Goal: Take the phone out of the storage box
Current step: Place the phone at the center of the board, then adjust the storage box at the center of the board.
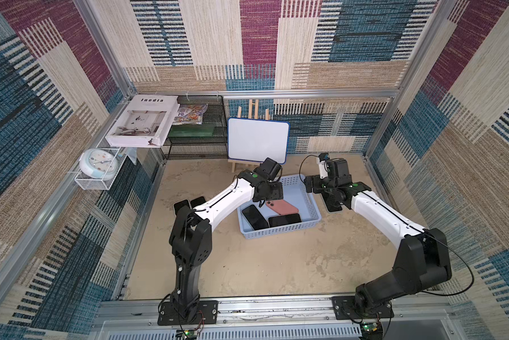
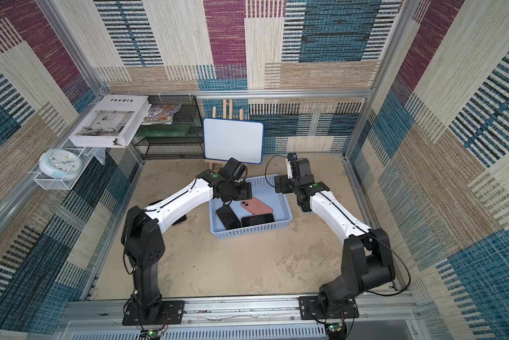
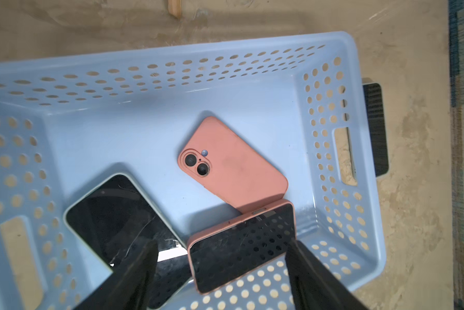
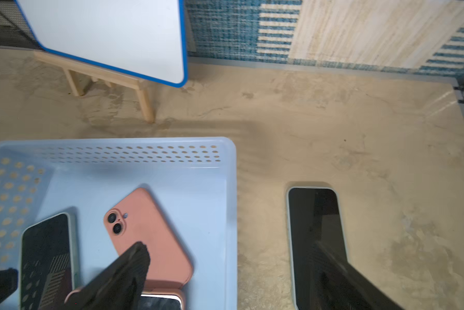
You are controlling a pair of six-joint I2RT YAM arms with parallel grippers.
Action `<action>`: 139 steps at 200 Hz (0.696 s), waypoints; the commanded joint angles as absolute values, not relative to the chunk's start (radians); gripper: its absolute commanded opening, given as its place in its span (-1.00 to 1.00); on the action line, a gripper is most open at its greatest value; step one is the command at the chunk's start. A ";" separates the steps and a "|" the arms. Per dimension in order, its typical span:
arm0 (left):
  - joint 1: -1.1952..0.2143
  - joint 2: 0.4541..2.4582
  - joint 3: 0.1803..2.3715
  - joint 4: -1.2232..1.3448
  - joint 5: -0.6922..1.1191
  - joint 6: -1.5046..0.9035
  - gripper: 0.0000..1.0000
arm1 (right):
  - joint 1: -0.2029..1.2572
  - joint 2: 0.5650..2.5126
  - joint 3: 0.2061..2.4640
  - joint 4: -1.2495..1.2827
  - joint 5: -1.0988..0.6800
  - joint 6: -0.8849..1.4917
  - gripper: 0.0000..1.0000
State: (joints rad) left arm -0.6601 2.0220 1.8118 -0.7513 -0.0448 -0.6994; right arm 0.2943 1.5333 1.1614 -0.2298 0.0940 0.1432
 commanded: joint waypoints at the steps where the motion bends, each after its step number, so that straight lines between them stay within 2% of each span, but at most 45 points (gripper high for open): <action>1: -0.664 2.093 1.877 -0.807 -0.104 -0.836 0.60 | 0.267 1.537 1.140 -0.223 0.105 0.183 0.96; 90: -0.666 2.349 2.156 -0.957 -0.142 -1.094 0.61 | 0.238 1.525 1.093 -0.157 0.049 0.169 0.97; 139: -0.665 2.397 2.179 -0.988 -0.143 -1.169 0.61 | 0.237 1.561 1.120 -0.186 -0.137 0.145 0.56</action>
State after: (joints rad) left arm -0.6651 2.3871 2.1738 -0.9421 -0.1314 -1.1141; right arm 0.2352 1.5524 1.1152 -0.1848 -0.0383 0.1555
